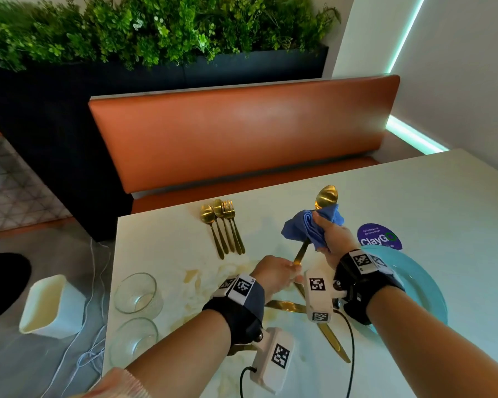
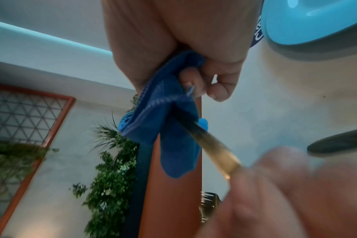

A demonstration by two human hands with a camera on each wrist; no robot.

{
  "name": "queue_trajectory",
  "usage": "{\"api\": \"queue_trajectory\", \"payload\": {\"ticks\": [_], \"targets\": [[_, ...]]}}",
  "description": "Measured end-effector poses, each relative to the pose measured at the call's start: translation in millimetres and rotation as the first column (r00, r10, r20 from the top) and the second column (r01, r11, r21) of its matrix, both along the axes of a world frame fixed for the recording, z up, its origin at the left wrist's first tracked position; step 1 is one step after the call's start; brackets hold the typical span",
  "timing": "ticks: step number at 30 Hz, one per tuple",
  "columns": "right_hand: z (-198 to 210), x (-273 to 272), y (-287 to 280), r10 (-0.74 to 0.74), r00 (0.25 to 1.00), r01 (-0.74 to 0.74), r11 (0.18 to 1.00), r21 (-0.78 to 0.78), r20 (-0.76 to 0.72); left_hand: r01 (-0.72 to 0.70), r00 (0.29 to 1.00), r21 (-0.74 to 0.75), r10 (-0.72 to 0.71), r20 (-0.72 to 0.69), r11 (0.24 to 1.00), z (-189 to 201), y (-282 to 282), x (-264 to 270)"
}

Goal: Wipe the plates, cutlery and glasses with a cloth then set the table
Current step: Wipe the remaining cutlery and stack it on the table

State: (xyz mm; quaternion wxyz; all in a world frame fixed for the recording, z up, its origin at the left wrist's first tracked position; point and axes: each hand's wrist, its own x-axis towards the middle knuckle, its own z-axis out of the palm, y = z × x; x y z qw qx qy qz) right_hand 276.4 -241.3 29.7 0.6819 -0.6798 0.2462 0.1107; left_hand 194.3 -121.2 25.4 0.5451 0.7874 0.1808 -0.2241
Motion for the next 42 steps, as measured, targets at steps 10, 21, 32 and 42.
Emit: {"api": "queue_trajectory", "payload": {"ticks": [10,21,32,42], "targets": [[-28.6,-9.2,-2.0,0.359,0.929,-0.37,0.898,-0.239,-0.092,0.06,0.997,-0.043,-0.062,-0.048,0.997,-5.9,7.5,14.6],[-29.8,11.1,8.7,0.701,0.674,-0.72,0.55,-0.424,-0.235,-0.223,0.975,-0.125,0.22,-0.04,0.967,-1.3,24.3,73.3],[-47.6,28.3,14.6,0.763,0.487,-0.836,0.267,-0.479,-0.426,-0.518,0.853,0.008,0.517,-0.073,0.856,-32.5,82.5,117.7],[-60.9,62.2,8.4,0.694,0.59,-0.766,0.32,-0.558,-0.413,-0.219,0.94,0.453,0.312,-0.139,0.864,-77.0,133.3,149.0]]}}
